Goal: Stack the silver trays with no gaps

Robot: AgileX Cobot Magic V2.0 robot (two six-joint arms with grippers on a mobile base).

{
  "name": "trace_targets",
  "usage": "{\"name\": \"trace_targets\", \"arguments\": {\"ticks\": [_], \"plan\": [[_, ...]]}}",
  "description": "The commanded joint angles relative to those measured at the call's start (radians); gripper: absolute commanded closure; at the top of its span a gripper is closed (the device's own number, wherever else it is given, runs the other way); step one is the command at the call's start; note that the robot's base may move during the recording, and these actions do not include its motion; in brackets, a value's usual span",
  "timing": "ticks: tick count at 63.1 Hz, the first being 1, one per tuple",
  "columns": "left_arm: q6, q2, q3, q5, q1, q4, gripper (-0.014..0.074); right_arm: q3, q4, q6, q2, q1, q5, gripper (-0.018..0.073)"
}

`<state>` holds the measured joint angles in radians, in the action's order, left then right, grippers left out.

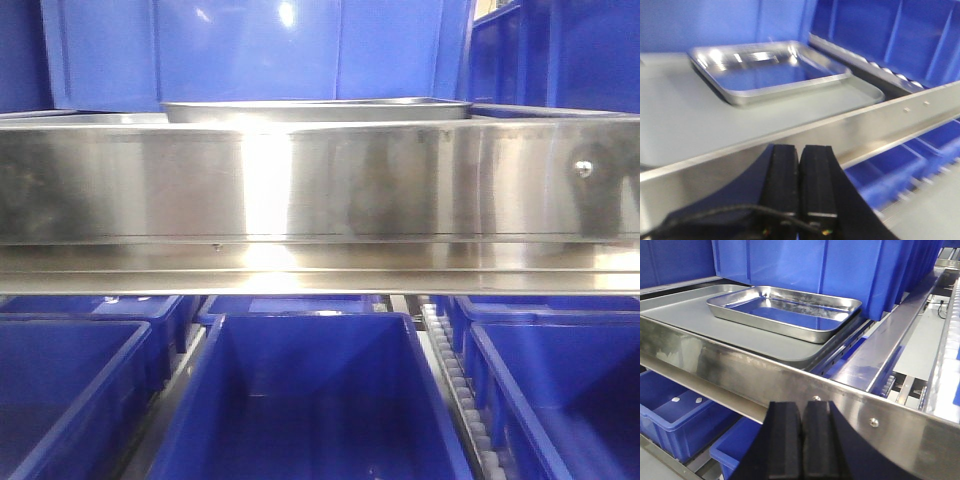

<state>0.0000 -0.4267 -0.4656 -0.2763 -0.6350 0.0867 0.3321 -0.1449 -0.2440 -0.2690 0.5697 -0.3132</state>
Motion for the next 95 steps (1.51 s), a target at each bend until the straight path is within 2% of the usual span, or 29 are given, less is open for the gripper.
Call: {"name": "trace_targets", "arguments": {"ticks": [1, 25, 32, 36, 38, 40, 85, 95], "plan": [[0.063, 0.072, 0.003, 0.074, 0.066, 0.031, 0.0645, 0.03, -0.017, 0.009, -0.007, -0.003, 0.09, 0.051], [0.069, 0.479, 0.323, 0.082, 0.417, 0.031, 0.0645, 0.03, -0.017, 0.009, -0.007, -0.003, 0.09, 0.051], [0.069, 0.469, 0.414, 0.185, 0.484, 0.031, 0.0645, 0.03, -0.017, 0.009, -0.007, -0.003, 0.09, 0.051], [0.069, 0.471, 0.476, 0.282, 0.509, 0.035, 0.0645, 0.029, -0.017, 0.009, -0.007, -0.003, 0.09, 0.051], [0.069, 0.471, 0.497, 0.318, 0.516, 0.035, 0.0645, 0.029, -0.017, 0.009, -0.007, -0.003, 0.09, 0.051], [0.069, 0.471, 0.489, 0.276, 0.522, 0.032, 0.0645, 0.029, -0.017, 0.009, -0.007, -0.003, 0.09, 0.051], [0.069, 0.471, 0.491, 0.276, 0.527, 0.031, 0.0645, 0.029, -0.017, 0.009, -0.007, -0.003, 0.09, 0.051], [0.069, 0.471, 0.491, 0.276, 0.527, 0.031, 0.0645, 0.029, -0.041, 0.009, -0.007, -0.005, 0.089, 0.051]]}}
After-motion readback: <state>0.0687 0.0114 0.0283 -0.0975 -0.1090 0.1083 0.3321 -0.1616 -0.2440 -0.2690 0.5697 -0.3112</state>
